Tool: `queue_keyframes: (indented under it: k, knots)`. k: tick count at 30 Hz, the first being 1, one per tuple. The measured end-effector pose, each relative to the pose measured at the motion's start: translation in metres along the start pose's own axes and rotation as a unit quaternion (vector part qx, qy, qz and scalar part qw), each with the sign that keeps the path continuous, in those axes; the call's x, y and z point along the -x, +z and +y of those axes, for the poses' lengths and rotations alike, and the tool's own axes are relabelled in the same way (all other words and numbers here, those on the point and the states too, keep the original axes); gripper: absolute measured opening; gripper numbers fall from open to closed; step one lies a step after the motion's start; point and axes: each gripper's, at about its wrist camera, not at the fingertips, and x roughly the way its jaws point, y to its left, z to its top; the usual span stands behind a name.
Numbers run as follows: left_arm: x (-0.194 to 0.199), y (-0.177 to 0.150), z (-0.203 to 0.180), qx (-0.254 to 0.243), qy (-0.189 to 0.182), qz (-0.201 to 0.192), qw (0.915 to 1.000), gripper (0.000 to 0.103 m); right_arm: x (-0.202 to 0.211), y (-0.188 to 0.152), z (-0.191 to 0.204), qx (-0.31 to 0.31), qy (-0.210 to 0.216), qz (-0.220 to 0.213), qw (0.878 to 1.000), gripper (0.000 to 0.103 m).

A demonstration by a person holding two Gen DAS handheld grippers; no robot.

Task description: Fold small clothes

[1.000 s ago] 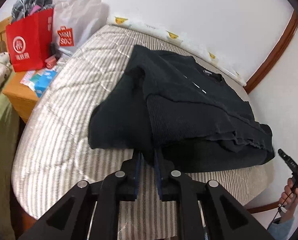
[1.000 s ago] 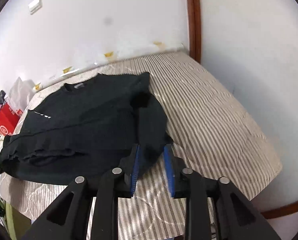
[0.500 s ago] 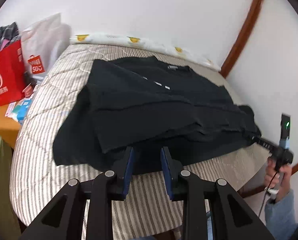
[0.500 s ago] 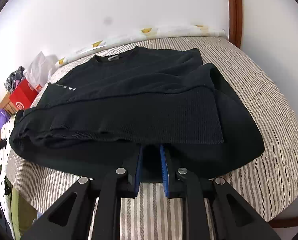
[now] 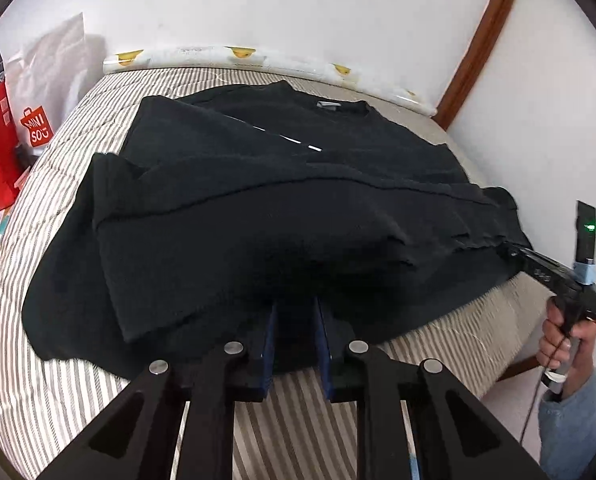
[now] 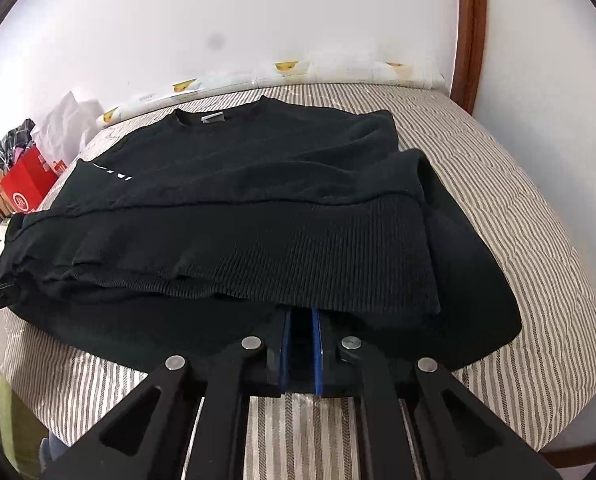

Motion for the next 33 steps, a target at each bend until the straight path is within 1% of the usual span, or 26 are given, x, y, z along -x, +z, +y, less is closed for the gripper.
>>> queue_keyframes:
  k: [1, 5, 8, 10, 13, 16, 19, 22, 25, 27, 28, 29, 31, 33]
  knots:
    - [-0.001, 0.004, 0.001, 0.0, 0.004, -0.004, 1.0, 0.012, 0.0, 0.002, 0.0, -0.003, 0.001, -0.001, 1.0, 0.007]
    - [0.003, 0.021, 0.011, 0.018, -0.015, -0.02, 0.9995, 0.011, 0.001, 0.021, -0.005, -0.024, 0.006, -0.02, 0.999, 0.007]
    - [0.006, 0.038, 0.017, 0.016, 0.003, -0.038, 0.9992, 0.011, -0.004, 0.044, -0.009, -0.032, 0.001, -0.032, 0.999, 0.007]
    - [0.003, 0.05, 0.022, 0.017, 0.005, -0.039, 0.9991, 0.011, -0.01, 0.062, -0.011, -0.041, 0.003, -0.037, 0.998, 0.007]
    - [-0.006, 0.068, 0.03, 0.023, 0.018, -0.038, 0.9989, 0.011, -0.022, 0.082, -0.012, -0.045, -0.001, -0.042, 0.998, 0.008]
    - [-0.017, 0.083, 0.039, 0.031, 0.021, -0.031, 0.9988, 0.011, -0.04, 0.102, -0.013, -0.053, -0.004, -0.038, 0.998, 0.008]
    - [-0.028, 0.094, 0.047, 0.04, 0.033, -0.029, 0.9982, 0.011, -0.059, 0.123, -0.02, -0.07, -0.01, -0.026, 0.997, 0.007]
    - [-0.033, 0.102, 0.057, 0.057, 0.042, -0.03, 0.997, 0.011, -0.07, 0.135, -0.026, -0.078, -0.02, -0.021, 0.996, 0.01]
    - [-0.034, 0.106, 0.066, 0.066, 0.056, -0.032, 0.9957, 0.011, -0.071, 0.141, -0.028, -0.073, -0.027, -0.025, 0.997, 0.011]
    - [-0.034, 0.109, 0.073, 0.07, 0.058, -0.033, 0.9953, 0.011, -0.071, 0.141, -0.029, -0.067, -0.027, -0.022, 0.997, 0.016]
    - [-0.035, 0.111, 0.075, 0.071, 0.058, -0.032, 0.9952, 0.013, -0.073, 0.142, -0.031, -0.062, -0.025, -0.019, 0.998, 0.026]
    - [-0.037, 0.113, 0.077, 0.071, 0.059, -0.029, 0.9953, 0.015, -0.073, 0.142, -0.031, -0.059, -0.024, -0.017, 0.998, 0.038]
    - [-0.041, 0.116, 0.079, 0.067, 0.063, -0.024, 0.9955, 0.019, -0.077, 0.144, -0.032, -0.05, -0.027, -0.012, 0.998, 0.051]
    - [-0.047, 0.121, 0.08, 0.062, 0.065, -0.017, 0.9958, 0.019, -0.083, 0.148, -0.034, -0.041, -0.029, -0.007, 0.999, 0.052]
